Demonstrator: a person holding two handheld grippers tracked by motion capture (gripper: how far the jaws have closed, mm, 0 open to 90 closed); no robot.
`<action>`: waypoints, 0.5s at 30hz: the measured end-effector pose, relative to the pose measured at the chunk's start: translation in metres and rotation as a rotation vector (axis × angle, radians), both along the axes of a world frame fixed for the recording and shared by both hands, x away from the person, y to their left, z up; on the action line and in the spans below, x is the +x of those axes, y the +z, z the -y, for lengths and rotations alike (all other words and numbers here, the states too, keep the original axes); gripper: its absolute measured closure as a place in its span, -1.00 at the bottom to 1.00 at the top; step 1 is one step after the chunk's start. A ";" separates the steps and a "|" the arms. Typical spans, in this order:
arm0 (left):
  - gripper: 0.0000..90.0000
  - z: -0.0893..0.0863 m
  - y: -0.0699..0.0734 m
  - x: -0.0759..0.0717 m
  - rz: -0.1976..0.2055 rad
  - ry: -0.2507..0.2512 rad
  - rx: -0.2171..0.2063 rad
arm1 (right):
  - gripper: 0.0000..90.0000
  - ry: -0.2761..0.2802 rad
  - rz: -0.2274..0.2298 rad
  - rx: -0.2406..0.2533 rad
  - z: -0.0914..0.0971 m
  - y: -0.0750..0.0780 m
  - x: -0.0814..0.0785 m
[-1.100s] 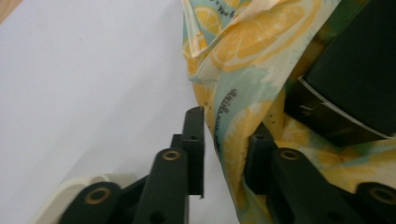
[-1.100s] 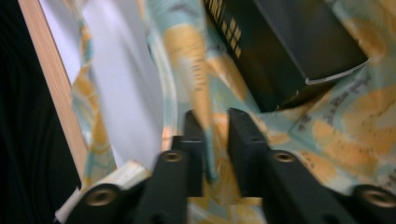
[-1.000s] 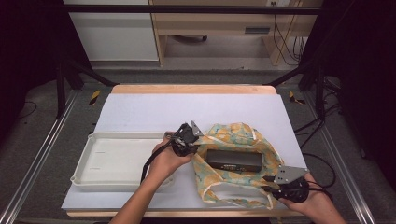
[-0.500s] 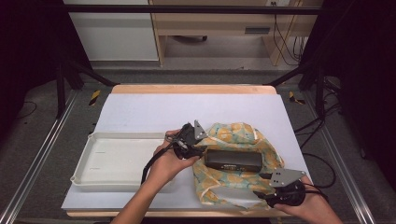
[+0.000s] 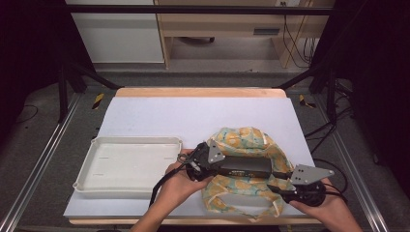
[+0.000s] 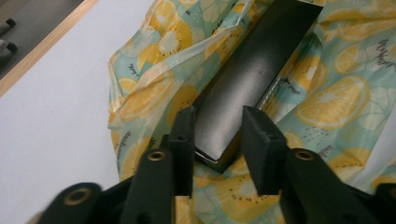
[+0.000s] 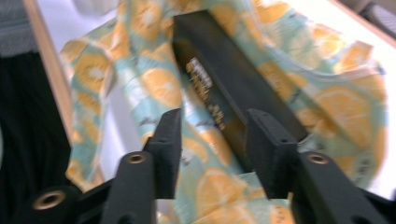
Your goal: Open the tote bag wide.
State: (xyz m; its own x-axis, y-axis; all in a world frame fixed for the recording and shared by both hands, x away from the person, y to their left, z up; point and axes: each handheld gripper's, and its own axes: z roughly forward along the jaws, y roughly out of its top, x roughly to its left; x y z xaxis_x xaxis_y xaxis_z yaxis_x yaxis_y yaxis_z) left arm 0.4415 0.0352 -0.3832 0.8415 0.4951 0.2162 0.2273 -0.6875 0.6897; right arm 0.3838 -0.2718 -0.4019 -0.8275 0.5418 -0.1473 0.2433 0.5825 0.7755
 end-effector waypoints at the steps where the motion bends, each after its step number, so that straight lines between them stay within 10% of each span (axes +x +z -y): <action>1: 0.57 0.000 -0.002 0.000 -0.003 0.002 -0.007 | 0.36 -0.016 0.005 0.008 0.001 0.001 0.001; 15: 1.00 -0.002 -0.033 -0.009 -0.069 0.024 -0.029 | 1.00 -0.198 0.045 0.026 0.013 -0.001 0.031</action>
State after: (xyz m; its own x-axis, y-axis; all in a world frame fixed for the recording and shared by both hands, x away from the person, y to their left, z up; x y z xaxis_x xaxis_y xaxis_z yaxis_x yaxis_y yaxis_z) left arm 0.4324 0.0376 -0.4163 0.8418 0.5205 0.1430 0.2914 -0.6611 0.6914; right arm 0.4149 -0.2844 -0.4034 -0.6976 0.6972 -0.1651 0.3159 0.5061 0.8026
